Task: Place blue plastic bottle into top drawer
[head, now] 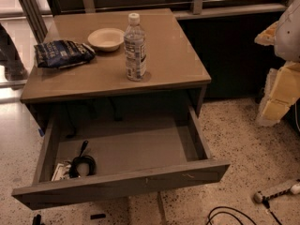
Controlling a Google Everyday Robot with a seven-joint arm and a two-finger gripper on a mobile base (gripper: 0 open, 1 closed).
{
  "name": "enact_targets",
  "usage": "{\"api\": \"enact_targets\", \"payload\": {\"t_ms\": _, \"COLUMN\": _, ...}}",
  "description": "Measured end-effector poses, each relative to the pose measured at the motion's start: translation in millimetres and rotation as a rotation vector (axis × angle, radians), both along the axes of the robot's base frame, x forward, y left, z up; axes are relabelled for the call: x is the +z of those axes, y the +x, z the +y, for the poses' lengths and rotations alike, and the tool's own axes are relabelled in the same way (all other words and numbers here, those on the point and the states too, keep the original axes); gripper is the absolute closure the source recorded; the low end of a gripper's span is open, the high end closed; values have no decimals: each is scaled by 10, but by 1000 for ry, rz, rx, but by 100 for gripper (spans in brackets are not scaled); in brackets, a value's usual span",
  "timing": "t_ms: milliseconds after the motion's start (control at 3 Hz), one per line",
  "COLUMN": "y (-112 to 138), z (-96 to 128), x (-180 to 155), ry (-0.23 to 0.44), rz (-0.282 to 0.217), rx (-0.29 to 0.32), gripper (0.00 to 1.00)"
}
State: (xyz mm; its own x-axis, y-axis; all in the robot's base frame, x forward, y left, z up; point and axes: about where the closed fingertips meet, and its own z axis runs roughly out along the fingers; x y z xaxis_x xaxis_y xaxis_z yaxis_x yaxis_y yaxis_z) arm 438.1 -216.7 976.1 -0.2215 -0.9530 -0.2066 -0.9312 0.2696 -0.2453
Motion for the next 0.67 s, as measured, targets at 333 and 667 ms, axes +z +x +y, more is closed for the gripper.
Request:
{"api": "enact_targets", "payload": {"t_ms": 333, "y": 0, "z": 0, "x": 0, "ry": 0, "rz": 0, "rx": 0, "gripper": 0}}
{"api": "enact_targets", "payload": {"t_ms": 667, "y": 121, "z": -25, "x": 56, "ry": 16, "rz": -31, "rx": -26, "gripper": 0}}
